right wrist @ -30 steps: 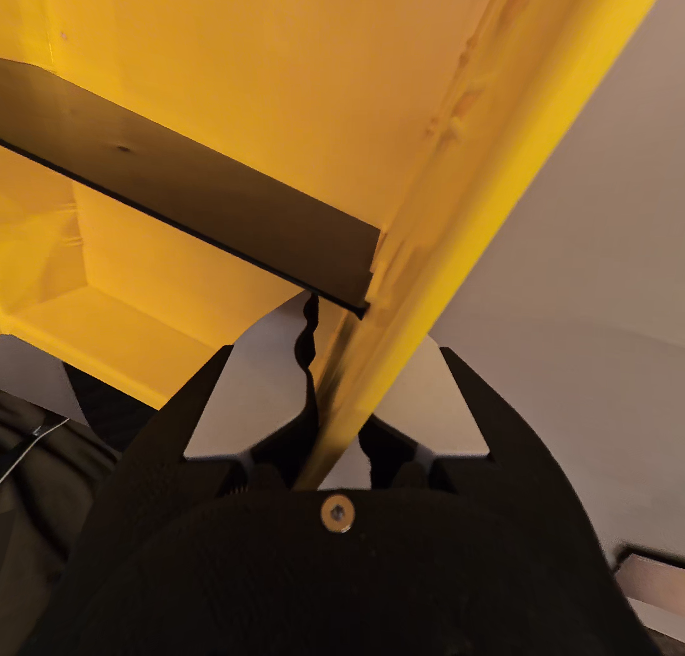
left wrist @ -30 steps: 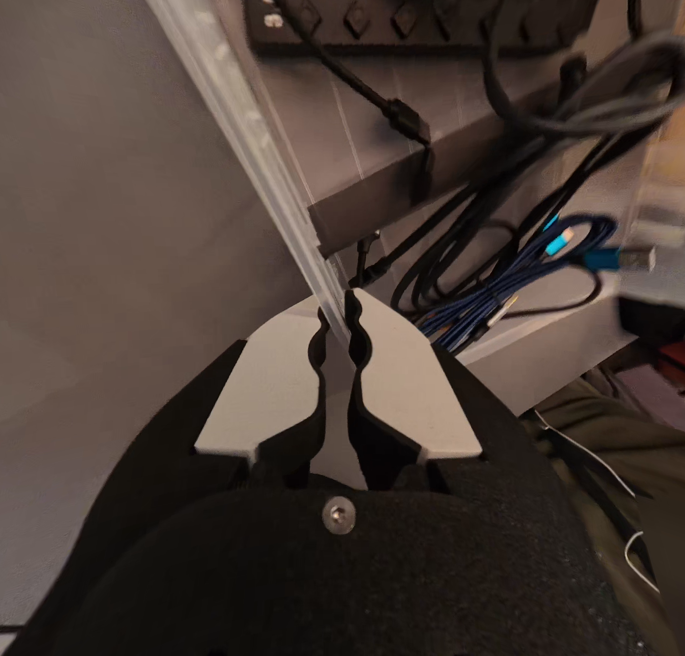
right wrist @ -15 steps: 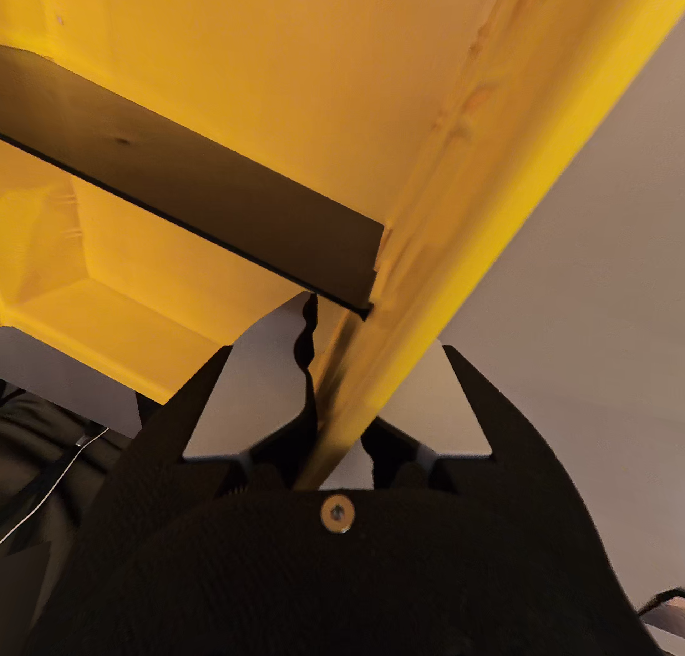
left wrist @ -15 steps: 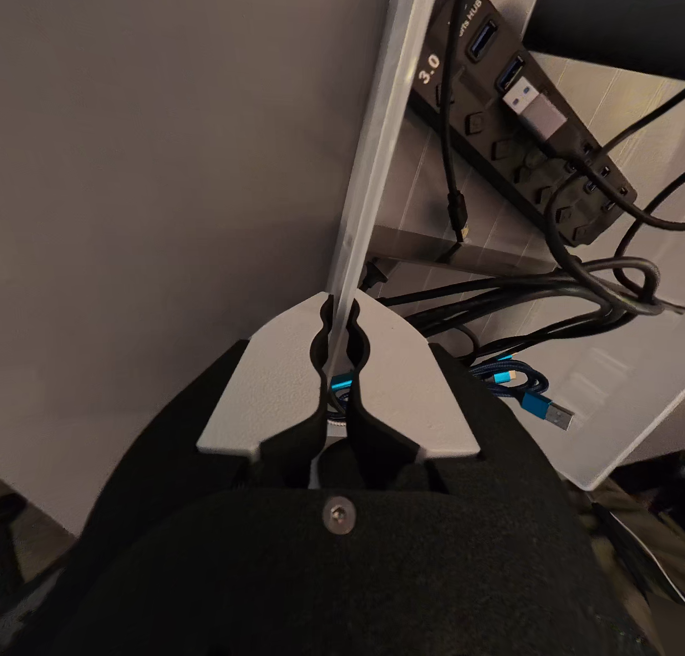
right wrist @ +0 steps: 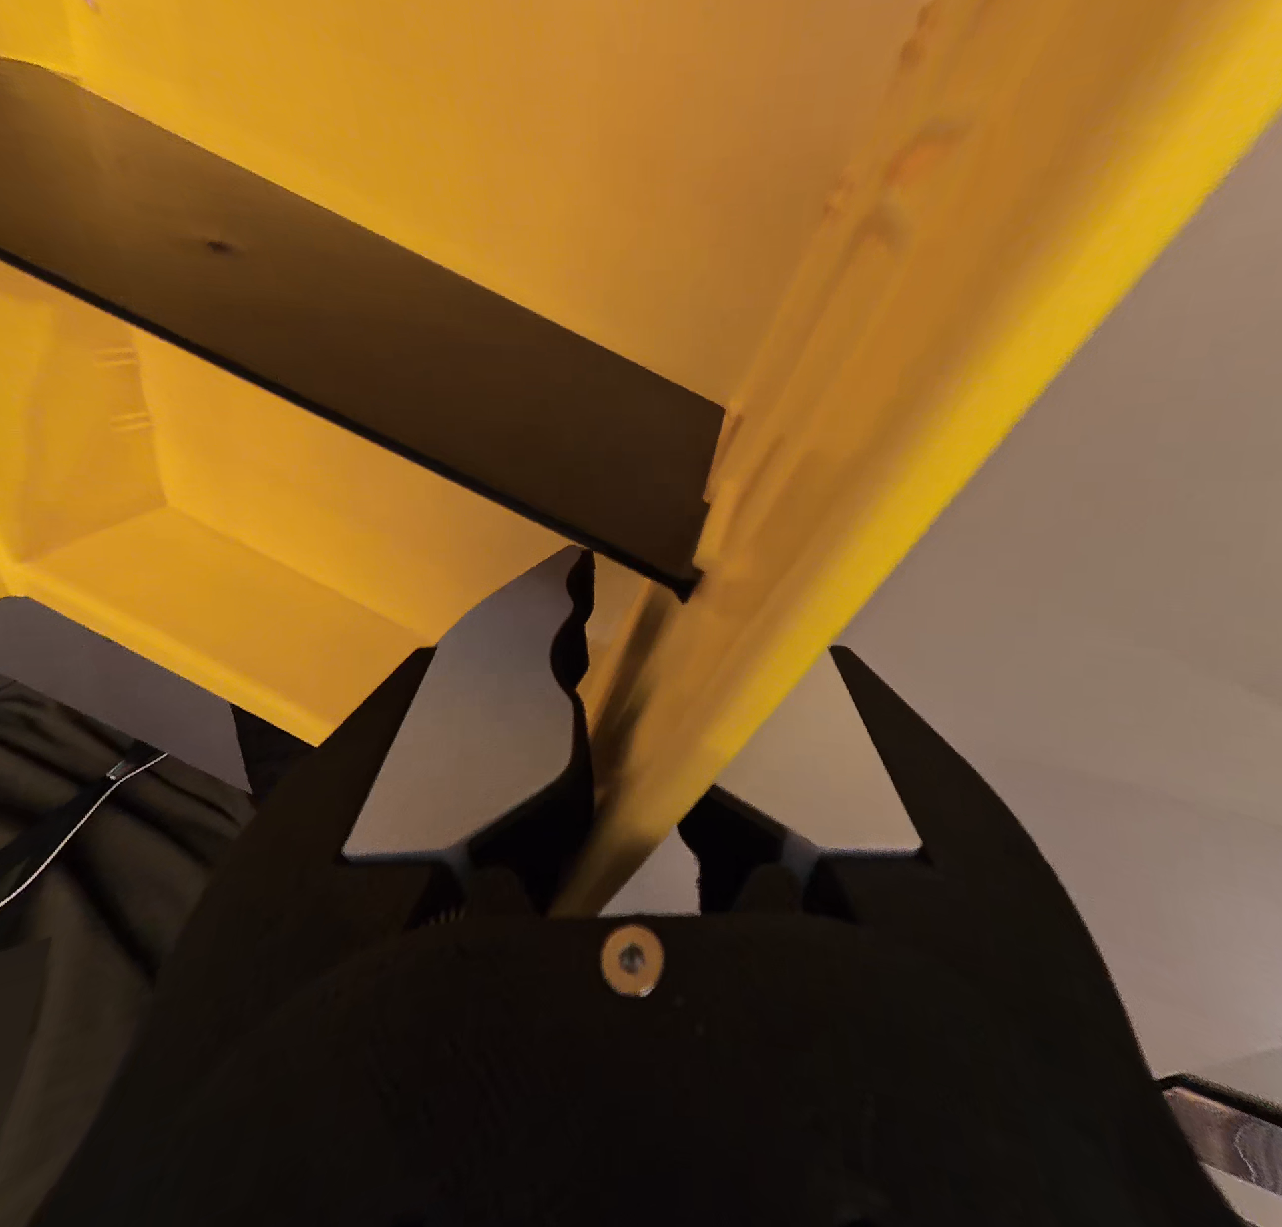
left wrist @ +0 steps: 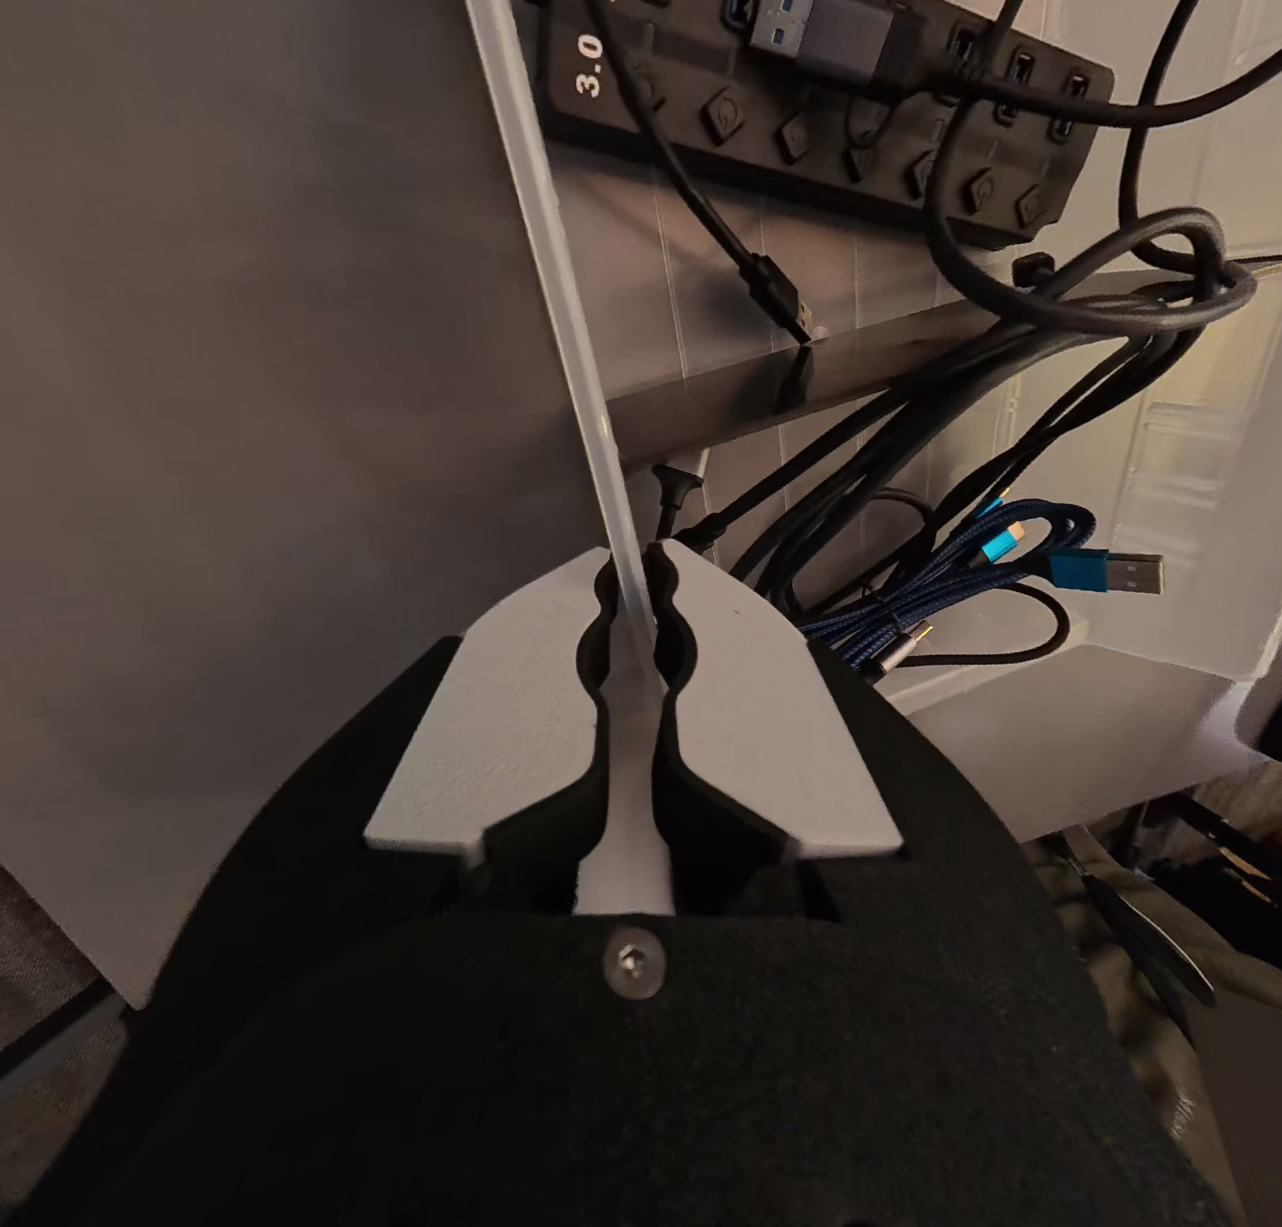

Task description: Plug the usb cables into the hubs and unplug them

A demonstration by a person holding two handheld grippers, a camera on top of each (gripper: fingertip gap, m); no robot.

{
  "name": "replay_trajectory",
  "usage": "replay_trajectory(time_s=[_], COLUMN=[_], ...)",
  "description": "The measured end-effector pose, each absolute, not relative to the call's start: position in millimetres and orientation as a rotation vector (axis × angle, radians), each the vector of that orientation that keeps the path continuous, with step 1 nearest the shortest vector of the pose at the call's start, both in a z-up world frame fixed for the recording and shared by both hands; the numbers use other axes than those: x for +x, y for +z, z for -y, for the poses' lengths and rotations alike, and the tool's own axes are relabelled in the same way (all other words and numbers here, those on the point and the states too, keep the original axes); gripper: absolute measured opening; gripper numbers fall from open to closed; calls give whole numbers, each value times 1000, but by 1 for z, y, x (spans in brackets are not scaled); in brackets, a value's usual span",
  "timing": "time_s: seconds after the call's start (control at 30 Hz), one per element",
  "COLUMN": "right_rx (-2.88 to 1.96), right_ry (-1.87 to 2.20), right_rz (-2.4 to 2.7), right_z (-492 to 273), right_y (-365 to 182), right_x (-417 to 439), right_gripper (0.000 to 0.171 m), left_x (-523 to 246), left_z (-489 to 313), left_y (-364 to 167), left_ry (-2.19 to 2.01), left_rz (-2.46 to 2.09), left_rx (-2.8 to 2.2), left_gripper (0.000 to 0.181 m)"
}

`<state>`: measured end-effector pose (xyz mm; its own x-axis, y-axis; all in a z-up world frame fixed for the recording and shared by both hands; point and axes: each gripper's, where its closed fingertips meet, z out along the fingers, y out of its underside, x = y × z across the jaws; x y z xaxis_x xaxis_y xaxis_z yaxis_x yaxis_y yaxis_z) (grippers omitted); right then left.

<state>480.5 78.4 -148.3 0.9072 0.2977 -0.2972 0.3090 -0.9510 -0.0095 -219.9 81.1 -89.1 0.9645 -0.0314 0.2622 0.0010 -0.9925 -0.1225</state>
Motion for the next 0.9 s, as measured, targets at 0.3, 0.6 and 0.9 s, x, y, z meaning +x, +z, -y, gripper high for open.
replay_trajectory(time_s=[0.3, 0.6, 0.9], right_rx=[3055, 3094, 3140], right_ry=[-372, -436, -391], right_rz=[-507, -357, -419], right_z=[-78, -71, -74], right_y=[-147, -146, -147], right_x=[495, 488, 492], right_gripper=[16, 19, 19], left_x=[-227, -238, -245], left_z=[-100, -103, -101], left_y=[-90, -92, -92], left_ry=[-265, -32, -145], left_rz=[-70, -325, -238], left_rx=[-2961, -2987, -2917], left_gripper=[4, 8, 5])
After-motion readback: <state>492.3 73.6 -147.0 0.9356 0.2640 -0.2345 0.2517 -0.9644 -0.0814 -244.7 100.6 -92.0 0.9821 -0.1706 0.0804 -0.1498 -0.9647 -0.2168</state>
